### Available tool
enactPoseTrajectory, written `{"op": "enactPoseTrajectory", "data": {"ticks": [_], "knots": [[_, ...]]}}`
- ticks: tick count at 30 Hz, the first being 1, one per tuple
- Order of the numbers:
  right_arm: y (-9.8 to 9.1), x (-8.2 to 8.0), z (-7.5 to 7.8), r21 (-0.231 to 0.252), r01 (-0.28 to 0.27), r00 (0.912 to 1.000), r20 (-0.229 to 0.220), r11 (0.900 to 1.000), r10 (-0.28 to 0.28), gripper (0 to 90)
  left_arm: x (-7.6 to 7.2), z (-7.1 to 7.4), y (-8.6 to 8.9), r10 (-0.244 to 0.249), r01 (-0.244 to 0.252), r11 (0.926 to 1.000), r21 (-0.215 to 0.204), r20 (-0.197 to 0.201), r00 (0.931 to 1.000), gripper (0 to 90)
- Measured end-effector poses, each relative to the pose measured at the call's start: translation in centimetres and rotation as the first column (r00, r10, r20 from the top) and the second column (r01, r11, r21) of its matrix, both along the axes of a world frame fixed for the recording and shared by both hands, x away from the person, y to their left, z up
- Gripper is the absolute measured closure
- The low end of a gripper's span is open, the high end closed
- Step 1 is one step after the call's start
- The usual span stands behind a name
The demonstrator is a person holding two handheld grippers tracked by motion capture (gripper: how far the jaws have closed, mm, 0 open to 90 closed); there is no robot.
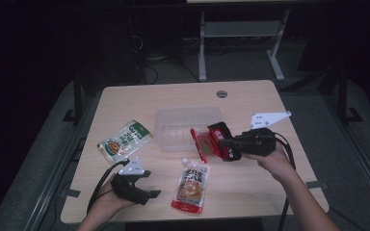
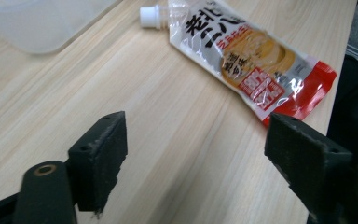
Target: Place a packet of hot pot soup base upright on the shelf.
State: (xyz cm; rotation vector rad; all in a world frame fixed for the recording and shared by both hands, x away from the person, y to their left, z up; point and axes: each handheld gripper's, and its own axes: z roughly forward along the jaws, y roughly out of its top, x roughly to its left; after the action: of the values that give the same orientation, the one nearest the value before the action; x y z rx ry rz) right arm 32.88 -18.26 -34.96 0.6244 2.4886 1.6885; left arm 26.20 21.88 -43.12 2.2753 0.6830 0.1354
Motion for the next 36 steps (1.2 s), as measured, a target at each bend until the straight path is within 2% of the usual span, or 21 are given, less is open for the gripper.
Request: {"op": "enactPoseTrajectory", "data": {"ticks": [5,9,13,17,18,22,27,30,31,35,36], "knots": [[0.3,1.2,0.8,0.007,0.015,0.9998,0.014,0.9999,-0.015,90.0,0.1,-0.1,-0.1,0.008,-0.008,1.0000,-0.002,0.001,1.0000,17.5],[0.5,2.0,1.4,0.019,0.030,0.9992,0.027,0.9994,-0.030,90.0,0.3,-0.1,0.1,-0.002,0.002,0.9999,0.015,0.007,1.0000,17.5],[0.5,2.7,1.9,0.024,0.044,0.9981,0.043,0.9988,-0.045,90.0,0.3,-0.1,0.1,0.010,-0.010,0.9999,0.002,0.006,0.9999,17.5],[0.7,3.7,2.3,0.021,0.063,0.9964,0.055,0.9978,-0.064,90.0,0.4,-0.1,0.3,0.004,-0.004,0.9999,0.014,0.010,0.9999,17.5],[0.7,4.0,2.3,0.025,0.065,0.9961,0.058,0.9976,-0.067,90.0,0.3,-0.2,0.3,0.018,-0.018,0.9998,0.001,0.000,0.9998,17.5],[0.8,5.0,2.5,0.025,0.090,0.9937,0.065,0.9956,-0.092,90.0,0.5,-0.1,0.4,0.007,-0.007,0.9999,0.012,0.008,0.9999,17.5],[0.4,5.7,2.2,0.025,0.121,0.9905,0.063,0.9923,-0.122,90.0,0.5,-0.3,0.4,0.018,-0.018,0.9998,0.004,-0.001,0.9998,17.5],[0.1,5.8,1.7,0.014,0.132,0.9896,0.054,0.9911,-0.133,90.0,0.5,-0.3,0.4,0.017,-0.017,0.9999,0.004,0.000,0.9999,17.5],[0.1,5.9,1.5,0.010,0.137,0.9892,0.052,0.9906,-0.137,90.0,0.7,-0.2,0.4,0.000,-0.001,0.9998,0.018,0.013,0.9999,17.5],[0.0,6.0,0.8,-0.015,0.146,0.9887,0.036,0.9891,-0.146,90.0,0.5,-0.3,0.2,0.009,-0.009,0.9999,0.010,0.001,1.0000,17.5],[0.0,6.1,0.7,-0.021,0.149,0.9883,0.038,0.9887,-0.148,90.0,0.6,-0.3,0.2,0.001,-0.001,0.9998,0.019,0.001,1.0000,17.5]]}}
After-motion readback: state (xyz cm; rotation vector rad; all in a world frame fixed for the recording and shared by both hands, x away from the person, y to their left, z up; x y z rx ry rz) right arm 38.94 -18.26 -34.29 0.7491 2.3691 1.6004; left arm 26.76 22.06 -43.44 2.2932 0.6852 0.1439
